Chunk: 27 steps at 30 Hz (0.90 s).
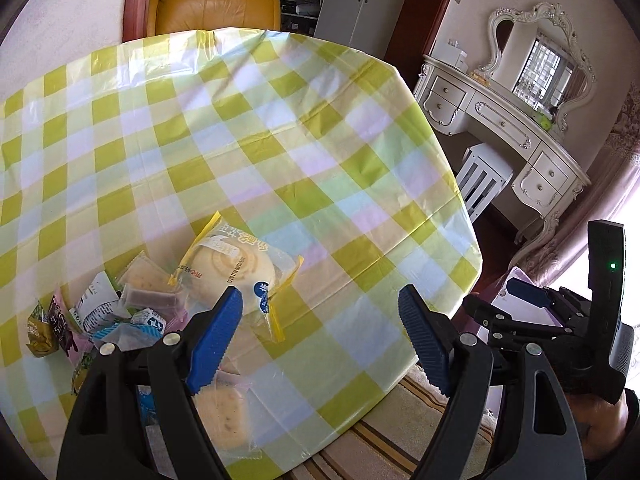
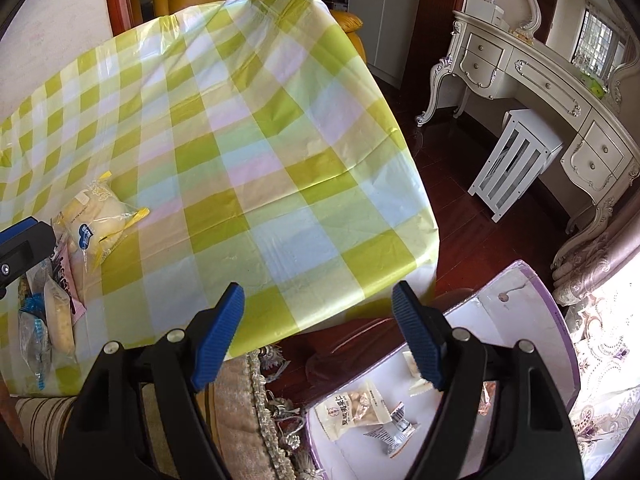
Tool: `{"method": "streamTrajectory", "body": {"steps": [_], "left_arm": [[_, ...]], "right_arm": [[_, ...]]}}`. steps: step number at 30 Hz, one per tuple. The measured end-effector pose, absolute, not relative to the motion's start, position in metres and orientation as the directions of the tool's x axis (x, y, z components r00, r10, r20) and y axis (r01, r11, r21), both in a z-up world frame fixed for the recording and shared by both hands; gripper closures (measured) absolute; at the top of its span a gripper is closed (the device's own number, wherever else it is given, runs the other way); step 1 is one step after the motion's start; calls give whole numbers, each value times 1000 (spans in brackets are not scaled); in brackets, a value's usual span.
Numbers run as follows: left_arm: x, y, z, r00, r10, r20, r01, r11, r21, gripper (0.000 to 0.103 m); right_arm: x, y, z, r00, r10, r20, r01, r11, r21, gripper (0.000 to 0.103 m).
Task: Organize snacks
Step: 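Move both tools back toward the snack pile on the table, then lower the left tool onto the green peas snack bag while the right approaches the blue-trimmed packet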
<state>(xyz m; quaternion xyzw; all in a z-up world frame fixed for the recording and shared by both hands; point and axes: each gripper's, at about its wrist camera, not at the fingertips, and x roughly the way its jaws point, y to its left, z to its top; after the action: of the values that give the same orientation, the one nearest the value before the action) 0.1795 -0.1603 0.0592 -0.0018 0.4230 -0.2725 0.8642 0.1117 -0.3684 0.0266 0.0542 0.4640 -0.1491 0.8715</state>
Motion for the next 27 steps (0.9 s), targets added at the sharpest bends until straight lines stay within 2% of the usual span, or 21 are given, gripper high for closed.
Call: {"method": "streamTrajectory", "body": {"steps": [15,27], "left_arm": [[201,-89,56,567,-402,-719,315,912,-262,25],[216,31,47,663,-223,-714,1,955,-297,26]], "right_arm": [[129,-328,30,558,-128,-820,223,975,0,26],[141,-305,29,570,-70,-819,173,984,36,26]]}}
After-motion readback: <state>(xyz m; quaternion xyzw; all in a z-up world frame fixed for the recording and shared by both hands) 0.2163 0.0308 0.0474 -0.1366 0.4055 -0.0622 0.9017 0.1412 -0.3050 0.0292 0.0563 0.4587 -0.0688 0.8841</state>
